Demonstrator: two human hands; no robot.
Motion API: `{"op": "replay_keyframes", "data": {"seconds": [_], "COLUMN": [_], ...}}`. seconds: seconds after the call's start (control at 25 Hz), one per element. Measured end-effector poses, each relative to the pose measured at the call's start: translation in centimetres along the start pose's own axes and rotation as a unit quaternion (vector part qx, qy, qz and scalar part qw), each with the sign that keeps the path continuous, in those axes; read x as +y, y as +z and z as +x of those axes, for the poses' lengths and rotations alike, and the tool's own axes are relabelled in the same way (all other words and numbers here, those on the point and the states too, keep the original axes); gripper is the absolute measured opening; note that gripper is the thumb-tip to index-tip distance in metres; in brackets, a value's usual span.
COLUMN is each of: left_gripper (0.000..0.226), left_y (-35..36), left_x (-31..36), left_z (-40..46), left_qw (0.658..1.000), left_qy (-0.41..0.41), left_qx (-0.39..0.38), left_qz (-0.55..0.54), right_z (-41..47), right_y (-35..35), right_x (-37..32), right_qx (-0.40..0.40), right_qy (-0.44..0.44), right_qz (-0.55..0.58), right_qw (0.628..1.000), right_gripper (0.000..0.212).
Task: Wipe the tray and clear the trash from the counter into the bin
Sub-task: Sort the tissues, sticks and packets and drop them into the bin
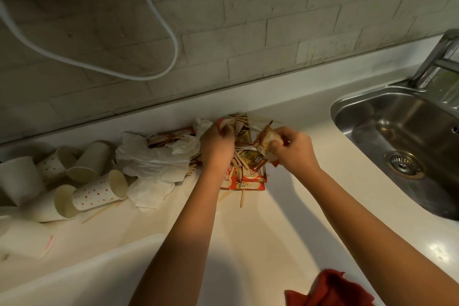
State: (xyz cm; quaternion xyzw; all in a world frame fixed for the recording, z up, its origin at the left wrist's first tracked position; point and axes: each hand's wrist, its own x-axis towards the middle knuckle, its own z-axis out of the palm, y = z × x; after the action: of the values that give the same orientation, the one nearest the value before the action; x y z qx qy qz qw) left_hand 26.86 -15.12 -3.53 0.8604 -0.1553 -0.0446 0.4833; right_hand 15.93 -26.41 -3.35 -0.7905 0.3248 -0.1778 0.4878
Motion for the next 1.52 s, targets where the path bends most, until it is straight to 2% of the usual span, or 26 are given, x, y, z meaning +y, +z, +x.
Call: {"op": "replay_keyframes", "data": {"seconds": [0.08,0.2,0.28,0.44,0.56,0.8,1.0,1.08,1.16,1.28,1.44,1.52], "left_gripper": [0.026,0.012,0.008,0.015,0.014,0.024,0.025,0.024,0.025,0.022,0.022,0.029], "left_y": [-0.7,-1.2,-1.2,-0.4,1.4,6.7,11.2,13.0,14.6,17.2,19.6,20.0], "left_x": [1.2,2.7,3.5,5.4,7.0,9.5,7.3,5.6,3.5,0.4,-1.5,-1.4], "left_z": [-2.2,-5.9,-8.1,-13.5,-18.6,-30.3,-37.5,-40.6,-42.9,-44.6,-45.0,-45.0], "left_qw": [0.991,0.943,0.924,0.916,0.915,0.904,0.896,0.884,0.870,0.867,0.864,0.855], "left_qy": [-0.078,-0.186,-0.210,-0.185,-0.175,-0.167,-0.157,-0.182,-0.213,-0.242,-0.270,-0.264], "left_qx": [-0.019,-0.058,-0.083,-0.102,-0.144,-0.286,-0.381,-0.413,-0.437,-0.434,-0.424,-0.446], "left_qz": [-0.110,-0.272,-0.308,-0.341,-0.332,-0.270,-0.168,-0.118,-0.082,-0.037,-0.009,0.012], "right_z": [-1.3,-3.6,-5.5,-10.0,-13.5,-20.7,-26.9,-29.8,-32.1,-33.9,-34.2,-34.4], "right_y": [-1.4,-4.2,-6.0,-10.3,-14.4,-22.4,-26.7,-28.0,-28.5,-27.3,-24.6,-23.3], "right_x": [-0.6,-1.3,-1.4,0.3,2.8,9.6,18.1,22.2,25.8,29.7,32.3,33.4], "right_qx": [0.014,0.042,0.070,0.137,0.163,0.152,0.147,0.138,0.097,0.013,-0.025,-0.057], "right_qy": [-0.011,-0.037,-0.041,-0.042,-0.032,0.049,0.116,0.168,0.226,0.272,0.325,0.363], "right_qz": [0.016,0.021,0.041,0.081,0.096,0.236,0.289,0.246,0.164,0.064,0.031,-0.003], "right_qw": [1.000,0.998,0.996,0.986,0.981,0.958,0.939,0.944,0.955,0.960,0.945,0.930], "right_gripper": [0.022,0.021,0.018,0.017,0.017,0.023,0.032,0.029,0.022,0.031,0.024,0.035]}}
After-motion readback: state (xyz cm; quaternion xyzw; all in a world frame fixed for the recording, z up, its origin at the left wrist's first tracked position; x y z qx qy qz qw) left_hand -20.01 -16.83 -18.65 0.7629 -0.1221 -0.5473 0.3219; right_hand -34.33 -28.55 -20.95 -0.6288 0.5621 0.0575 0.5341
